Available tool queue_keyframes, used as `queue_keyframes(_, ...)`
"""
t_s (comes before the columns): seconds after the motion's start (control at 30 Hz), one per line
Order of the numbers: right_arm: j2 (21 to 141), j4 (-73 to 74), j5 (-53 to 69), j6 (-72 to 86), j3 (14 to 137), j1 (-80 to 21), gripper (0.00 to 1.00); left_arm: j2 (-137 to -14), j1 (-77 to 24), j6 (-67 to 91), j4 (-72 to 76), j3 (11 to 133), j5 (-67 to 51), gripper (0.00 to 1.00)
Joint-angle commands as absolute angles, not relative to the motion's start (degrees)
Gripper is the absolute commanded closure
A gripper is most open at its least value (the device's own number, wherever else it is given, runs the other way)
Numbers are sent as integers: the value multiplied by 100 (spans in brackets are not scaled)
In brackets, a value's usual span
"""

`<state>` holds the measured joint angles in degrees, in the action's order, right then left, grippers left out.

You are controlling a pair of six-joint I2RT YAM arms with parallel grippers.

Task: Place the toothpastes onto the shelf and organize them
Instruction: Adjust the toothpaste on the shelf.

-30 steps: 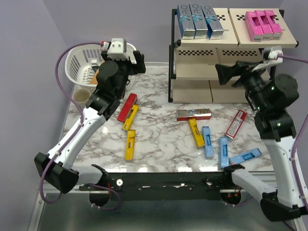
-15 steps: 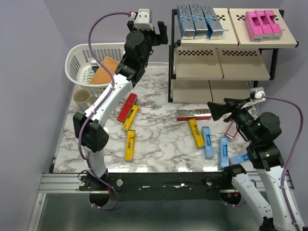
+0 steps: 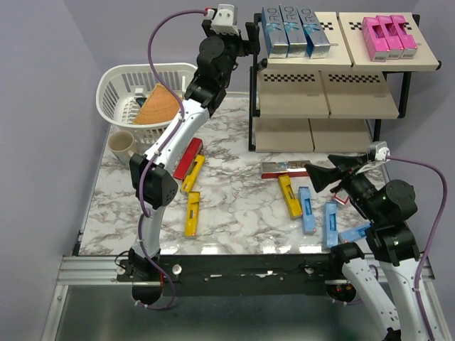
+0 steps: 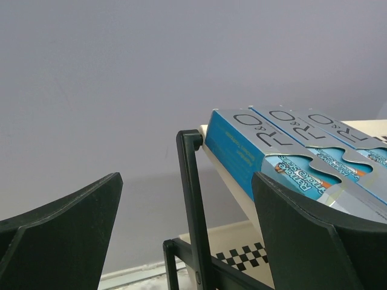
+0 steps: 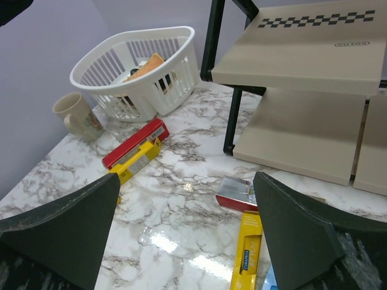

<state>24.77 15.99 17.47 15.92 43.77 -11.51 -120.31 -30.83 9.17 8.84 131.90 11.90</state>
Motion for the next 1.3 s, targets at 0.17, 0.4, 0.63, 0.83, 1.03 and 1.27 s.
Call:
queue_keyframes(0.17,2356,1582,1872,1468,4219,-1143,0,-12313,-3094,826,1002,13412,510,1)
queue_keyframes(0.4,2364,1591,1898,1459,4184,-1143,0,-12357,-3111,835,1160,13394,132,1)
queue_keyframes(0.63,2347,1608,1916,1450,4157,-1143,0,-12471,-3111,773,1152,13587,71,1)
queue_keyframes(0.83,2347,1600,1942,1459,4166,-1151,0,-12586,-3111,773,1143,13658,9,1)
queue_keyframes(1.03,2373,1573,1969,1468,4113,-1143,0,-12560,-3111,782,1143,13658,-176,1)
queue_keyframes(1.27,2417,1600,1899,1433,4078,-1143,0,-11911,-3094,624,1230,13255,395,1)
